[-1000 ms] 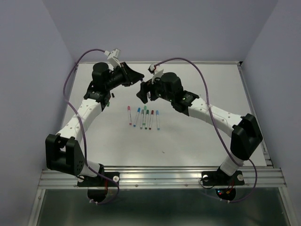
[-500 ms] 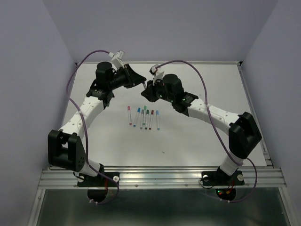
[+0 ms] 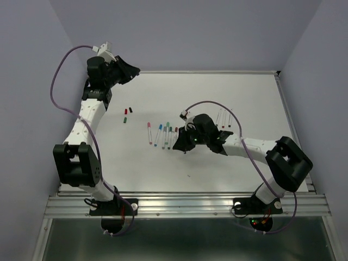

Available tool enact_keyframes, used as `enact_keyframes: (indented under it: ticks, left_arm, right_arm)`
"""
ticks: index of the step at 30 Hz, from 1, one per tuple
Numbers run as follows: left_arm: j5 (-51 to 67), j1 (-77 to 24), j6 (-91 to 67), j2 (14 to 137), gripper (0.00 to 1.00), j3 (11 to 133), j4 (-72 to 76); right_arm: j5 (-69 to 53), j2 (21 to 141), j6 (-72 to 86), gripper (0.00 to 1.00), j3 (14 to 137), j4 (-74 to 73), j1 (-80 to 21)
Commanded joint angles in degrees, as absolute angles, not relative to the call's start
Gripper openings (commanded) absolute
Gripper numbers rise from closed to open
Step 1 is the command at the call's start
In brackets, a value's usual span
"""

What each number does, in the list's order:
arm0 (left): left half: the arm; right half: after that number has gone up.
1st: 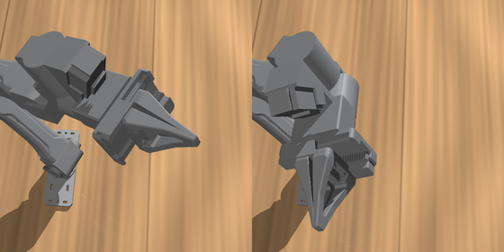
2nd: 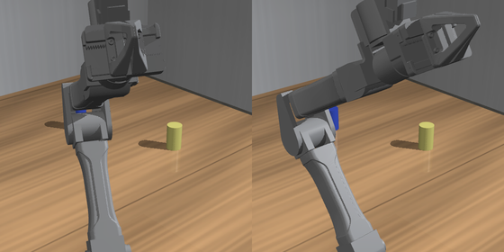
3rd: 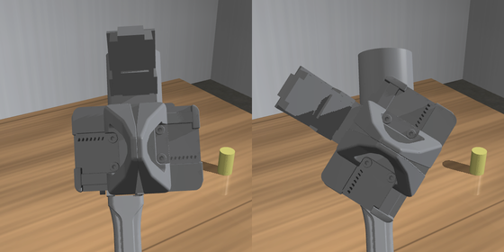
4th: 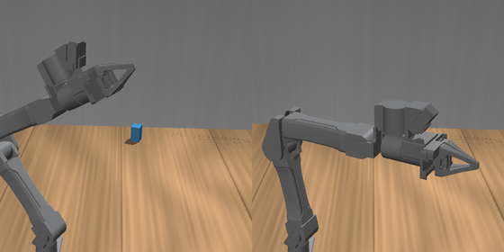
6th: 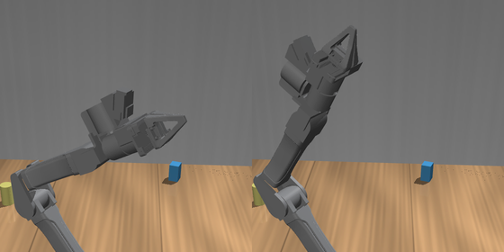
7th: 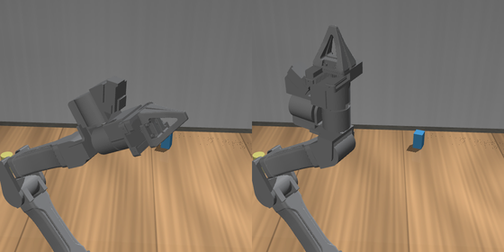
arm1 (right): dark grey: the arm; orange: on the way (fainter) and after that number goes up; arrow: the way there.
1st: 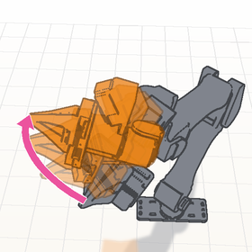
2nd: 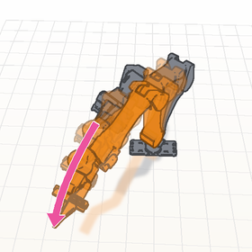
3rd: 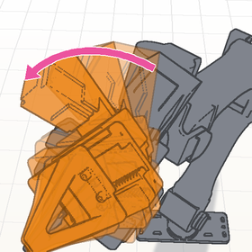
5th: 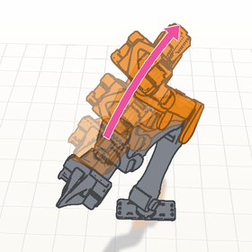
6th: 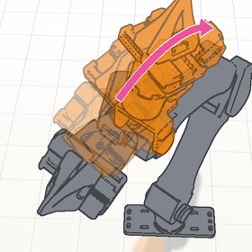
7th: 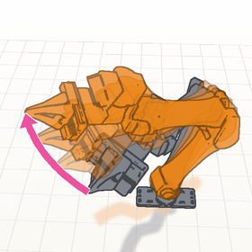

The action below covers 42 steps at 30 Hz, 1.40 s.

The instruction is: Open the pen caps

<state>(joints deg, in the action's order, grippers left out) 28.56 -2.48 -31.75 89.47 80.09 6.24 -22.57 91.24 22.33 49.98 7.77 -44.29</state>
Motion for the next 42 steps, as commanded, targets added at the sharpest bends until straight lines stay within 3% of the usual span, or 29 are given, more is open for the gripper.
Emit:
enact_keyframes:
  ticks: [1, 7, 13, 24, 38, 42]
  left_arm:
    - [24.5, -2.7, -28.6, 90.2, 0.0, 81.0, 2.7]
    - [8.6, -2.7, -24.9, 91.6, 0.0, 77.5, -8.3]
    - [6.1, -2.7, -22.5, 95.5, 0.0, 75.5, -11.7]
    - [0.6, -3.2, -21.3, 102.7, 0.04, 74.1, -15.2]
    - [-4.1, -5.0, -21.8, 108.7, 0.24, 75.5, -18.4]
    - [-4.7, -5.4, -21.9, 109.1, 0.36, 75.8, -18.5]
  right_arm:
    - [-13.0, 86.0, 24.0, 0.01, 52.9, 6.7, -43.6]
    - [5.7, 88.3, 27.2, 0.04, 59.5, -6.0, -38.1]
    - [18.1, 95.8, 28.7, 0.04, 66.9, -15.2, -34.3]
    - [24.3, 104.8, 28.9, 0.07, 73.3, -18.1, -31.6]
    - [25.6, 106.2, 29.1, 0.1, 74.5, -18.5, -31.0]
    - [26.0, 106.5, 29.4, 0.13, 75.0, -18.6, -31.0]
